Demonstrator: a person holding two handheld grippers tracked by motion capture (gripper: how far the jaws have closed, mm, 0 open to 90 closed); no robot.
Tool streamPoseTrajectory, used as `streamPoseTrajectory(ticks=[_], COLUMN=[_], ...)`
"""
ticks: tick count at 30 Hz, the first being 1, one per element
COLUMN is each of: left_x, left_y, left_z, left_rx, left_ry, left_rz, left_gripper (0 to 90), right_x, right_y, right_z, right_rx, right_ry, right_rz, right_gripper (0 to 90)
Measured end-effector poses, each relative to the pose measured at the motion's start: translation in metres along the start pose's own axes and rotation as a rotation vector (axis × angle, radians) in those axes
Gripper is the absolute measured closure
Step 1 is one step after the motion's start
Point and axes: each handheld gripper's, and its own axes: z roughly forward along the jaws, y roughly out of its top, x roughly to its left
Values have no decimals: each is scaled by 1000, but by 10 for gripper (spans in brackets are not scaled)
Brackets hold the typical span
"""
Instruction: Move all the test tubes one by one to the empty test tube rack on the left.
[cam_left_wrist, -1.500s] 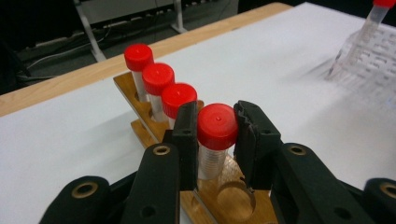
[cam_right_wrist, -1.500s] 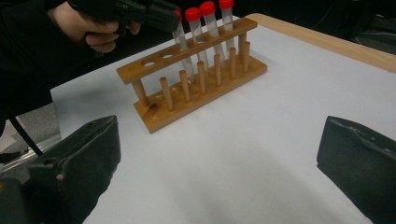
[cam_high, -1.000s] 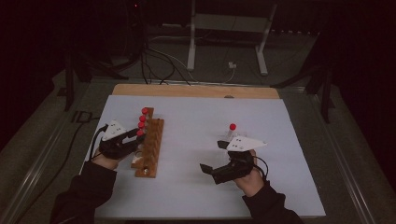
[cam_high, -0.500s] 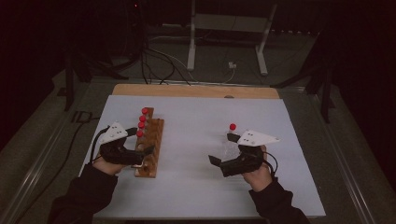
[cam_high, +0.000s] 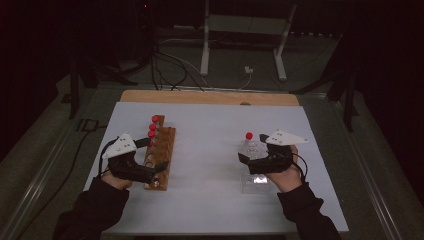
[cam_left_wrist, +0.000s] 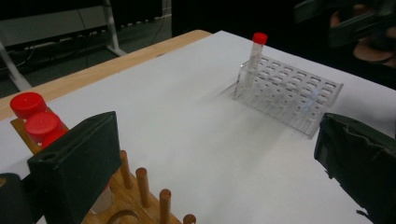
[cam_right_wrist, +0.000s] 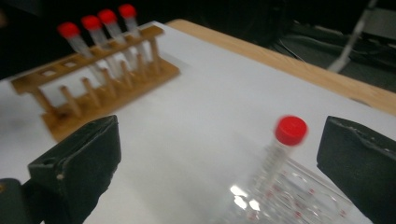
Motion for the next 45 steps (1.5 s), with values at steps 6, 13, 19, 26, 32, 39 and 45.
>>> streamPoseTrajectory(ticks=[6, 13, 19, 26, 32, 39, 45], left_x=[-2, -3, -3, -3, -3, -3, -4], left_y=[1, 2, 2, 2, 2, 2, 3], left_z=[0, 0, 0, -1, 0, -1, -1], left_rx=[-4, -8, -7, -6, -5, -3, -3], left_ry=[-12, -18, -20, -24, -22, -23, -24], left_rz=[4, 2, 2, 2, 6, 6, 10], left_gripper=[13, 13, 13, 13, 13, 13, 13], right_x=[-15, -29, -36, -40, -40, -38, -37], right_y=[-8, -18, -20, -21, -22, -20, -18], right_z=[14, 30, 40, 52, 59, 61, 56], right_rx=[44, 103, 141, 168, 191, 212, 194], right_ry=[-44, -79, -86, -107, -94, -95, -98], right_rz=[21, 35, 35, 40, 26, 8, 8], right_gripper=[65, 233, 428, 549, 674, 753, 756])
